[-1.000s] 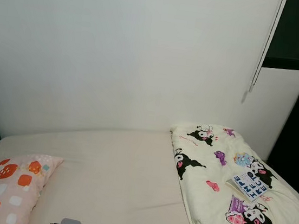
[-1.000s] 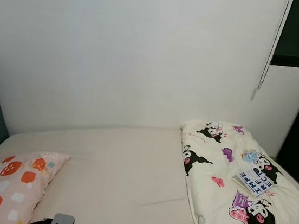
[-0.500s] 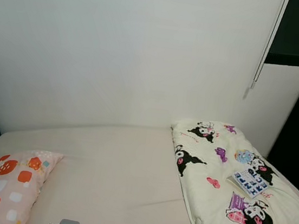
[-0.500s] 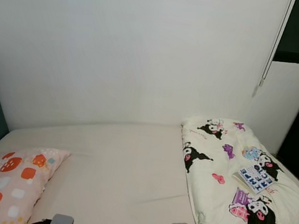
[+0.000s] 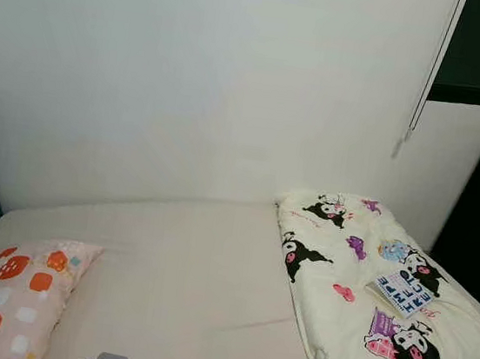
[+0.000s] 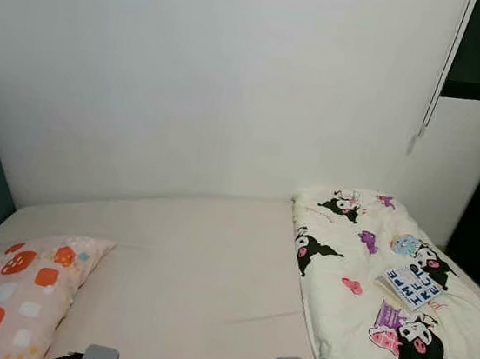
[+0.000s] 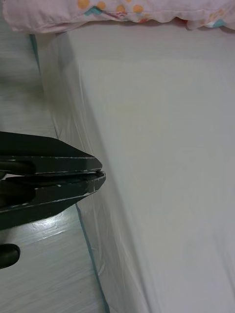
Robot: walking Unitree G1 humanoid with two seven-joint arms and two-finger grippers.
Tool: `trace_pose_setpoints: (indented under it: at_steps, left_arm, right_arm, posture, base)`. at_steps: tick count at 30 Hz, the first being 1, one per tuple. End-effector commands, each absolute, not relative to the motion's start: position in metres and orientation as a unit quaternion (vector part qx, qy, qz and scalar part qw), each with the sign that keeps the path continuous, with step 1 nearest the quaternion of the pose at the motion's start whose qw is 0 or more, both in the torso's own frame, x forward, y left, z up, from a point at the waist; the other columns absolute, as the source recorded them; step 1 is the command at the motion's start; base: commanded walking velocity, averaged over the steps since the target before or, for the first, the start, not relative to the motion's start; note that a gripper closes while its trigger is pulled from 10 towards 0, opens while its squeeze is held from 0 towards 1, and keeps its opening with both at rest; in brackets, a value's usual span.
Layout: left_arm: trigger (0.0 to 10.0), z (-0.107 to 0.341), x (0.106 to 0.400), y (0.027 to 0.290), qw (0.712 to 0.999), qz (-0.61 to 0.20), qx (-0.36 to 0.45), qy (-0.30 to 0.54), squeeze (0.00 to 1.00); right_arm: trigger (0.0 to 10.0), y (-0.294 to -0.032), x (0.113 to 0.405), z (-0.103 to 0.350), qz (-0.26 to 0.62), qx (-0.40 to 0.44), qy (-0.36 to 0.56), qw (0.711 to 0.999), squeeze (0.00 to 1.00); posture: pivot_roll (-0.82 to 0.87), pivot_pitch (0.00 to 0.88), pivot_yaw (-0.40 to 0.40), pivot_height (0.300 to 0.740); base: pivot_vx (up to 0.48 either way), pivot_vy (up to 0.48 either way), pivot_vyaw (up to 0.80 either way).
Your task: Clean up the room
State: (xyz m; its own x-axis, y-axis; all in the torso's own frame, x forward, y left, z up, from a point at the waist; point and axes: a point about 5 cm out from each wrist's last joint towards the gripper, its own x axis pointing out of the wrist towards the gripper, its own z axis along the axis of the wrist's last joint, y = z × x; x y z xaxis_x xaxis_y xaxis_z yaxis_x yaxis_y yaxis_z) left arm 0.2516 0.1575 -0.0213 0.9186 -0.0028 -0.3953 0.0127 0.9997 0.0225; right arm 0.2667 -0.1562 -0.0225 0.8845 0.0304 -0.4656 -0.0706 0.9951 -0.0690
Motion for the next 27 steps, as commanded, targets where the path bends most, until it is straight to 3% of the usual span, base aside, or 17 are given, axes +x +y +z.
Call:
trace_pose_setpoints:
  at_steps: [1, 27]
  left_arm:
    - [10.0, -0.0237, 0.2483, 0.1589, 0.978, -0.003, 0.015, 0.209, 0.0]
    - [10.0, -0.0251, 0.2467, 0.1588, 0.977, -0.007, 0.019, 0.213, 0.0]
  right_arm:
    - [10.0, -0.1581, 0.2632, -0.0259, 0.025, -0.048, 0.249, 0.967, 0.0]
    - [10.0, -0.1597, 0.2643, -0.0254, 0.022, -0.045, 0.252, 0.966, 0.0]
  posture:
    - [0.0, 0.086, -0.013, 0.74]
    - [0.0, 0.091, -0.013, 0.74]
  base:
    - [0.0, 0.0, 0.0]
    - [0.0, 0.0, 0.0]
